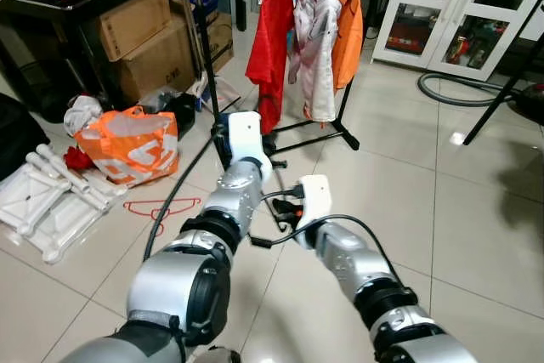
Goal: Hang hanger
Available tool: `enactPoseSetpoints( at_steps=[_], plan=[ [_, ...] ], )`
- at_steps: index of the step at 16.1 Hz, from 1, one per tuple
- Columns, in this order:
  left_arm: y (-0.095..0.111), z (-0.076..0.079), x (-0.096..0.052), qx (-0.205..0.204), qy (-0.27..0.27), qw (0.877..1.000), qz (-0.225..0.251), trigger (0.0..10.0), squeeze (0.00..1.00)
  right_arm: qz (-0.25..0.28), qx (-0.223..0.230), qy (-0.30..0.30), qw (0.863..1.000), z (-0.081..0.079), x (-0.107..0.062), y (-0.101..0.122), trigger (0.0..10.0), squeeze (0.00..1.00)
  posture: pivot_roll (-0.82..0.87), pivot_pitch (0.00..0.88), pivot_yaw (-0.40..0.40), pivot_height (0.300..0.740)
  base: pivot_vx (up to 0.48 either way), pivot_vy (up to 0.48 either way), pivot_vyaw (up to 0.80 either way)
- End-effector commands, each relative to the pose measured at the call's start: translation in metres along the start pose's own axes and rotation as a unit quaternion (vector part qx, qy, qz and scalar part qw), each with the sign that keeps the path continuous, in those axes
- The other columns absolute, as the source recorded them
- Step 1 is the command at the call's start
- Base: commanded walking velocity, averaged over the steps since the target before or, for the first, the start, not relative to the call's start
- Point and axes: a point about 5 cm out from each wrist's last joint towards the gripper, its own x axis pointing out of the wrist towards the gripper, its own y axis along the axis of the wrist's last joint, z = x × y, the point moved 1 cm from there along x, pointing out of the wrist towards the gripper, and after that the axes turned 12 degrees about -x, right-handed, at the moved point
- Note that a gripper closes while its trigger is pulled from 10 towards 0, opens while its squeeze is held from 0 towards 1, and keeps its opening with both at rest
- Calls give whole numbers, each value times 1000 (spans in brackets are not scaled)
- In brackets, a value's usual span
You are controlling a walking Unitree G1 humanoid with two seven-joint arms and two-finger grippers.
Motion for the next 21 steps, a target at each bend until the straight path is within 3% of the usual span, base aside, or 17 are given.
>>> enactPoseSetpoints(
  at_steps=[1, 4, 7, 8, 9, 10, 12, 14, 15, 16, 17, 19, 20, 21],
  plan=[
    [-14, 4, -1, -14, -9, 999, -34, 10000, 1000, 26, 3, -8, 1000, 3, 2, 17, 0, 0, -145, 0, -6, 740, 0, 0, 0],
    [-11, 18, 0, -21, -39, 998, -42, 10000, 1000, 20, 1, -14, 1000, 6, 2, 16, 0, 0, -144, 0, -8, 740, 0, 0, 0],
    [0, 37, 0, -2, -92, 995, -30, 10000, 1000, 14, -17, -19, 1000, 12, 1, 15, 0, 0, -142, 0, -10, 740, 0, 0, 0],
    [19, 31, -4, 37, -139, 990, 3, 10000, 1000, 12, -76, -7, 997, 19, -3, 14, 0, 0, -138, 0, -9, 740, 0, 0, 0],
    [38, 15, -12, 84, -175, 980, 34, 10000, 0, 1, -137, 9, 991, 28, -9, 10, 0, 0, -129, 0, -9, 740, 0, 0, 0],
    [45, 8, -15, 100, -184, 977, 43, 10000, 0, -4, -155, 15, 988, 31, -12, 8, 0, 0, -129, 0, -9, 740, 0, 0, 0],
    [79, -29, -35, 149, -232, 957, 91, 10000, 0, -21, -178, 35, 983, 55, -28, 1, 0, 0, -102, 0, -14, 740, 0, 0, 0],
    [88, -40, -55, 190, -283, 935, 95, 10000, 0, -23, -203, 20, 979, 74, -37, 6, 0, 0, -100, 0, -18, 740, 0, 0, 0],
    [86, -39, -67, 205, -327, 919, 78, 10000, 0, -29, -225, 18, 974, 82, -41, 8, 0, 0, -97, 0, -20, 740, 0, 0, 0],
    [86, -38, -74, 212, -346, 911, 74, 10000, 0, -33, -238, 18, 971, 85, -43, 8, 0, 0, -97, 0, -20, 740, 0, 0, 0],
    [86, -42, -93, 257, -387, 884, 56, 10000, 0, -34, -277, 37, 960, 94, -50, 10, 0, 0, -94, 0, -20, 740, 0, 0, 0],
    [89, -69, -105, 319, -397, 861, 0, 10000, 0, -56, -344, 81, 934, 105, -62, 14, 0, 0, -86, 0, -17, 740, 0, 0, 0],
    [89, -72, -107, 328, -398, 857, -8, 10000, 0, -59, -349, 87, 931, 106, -64, 15, 0, 0, -86, 0, -17, 740, 0, 0, 0],
    [91, -86, -108, 362, -384, 848, -35, 10000, 0, -63, -357, 111, 925, 112, -69, 24, 0, 0, -83, 0, -14, 740, 0, 0, 0]
  ],
)
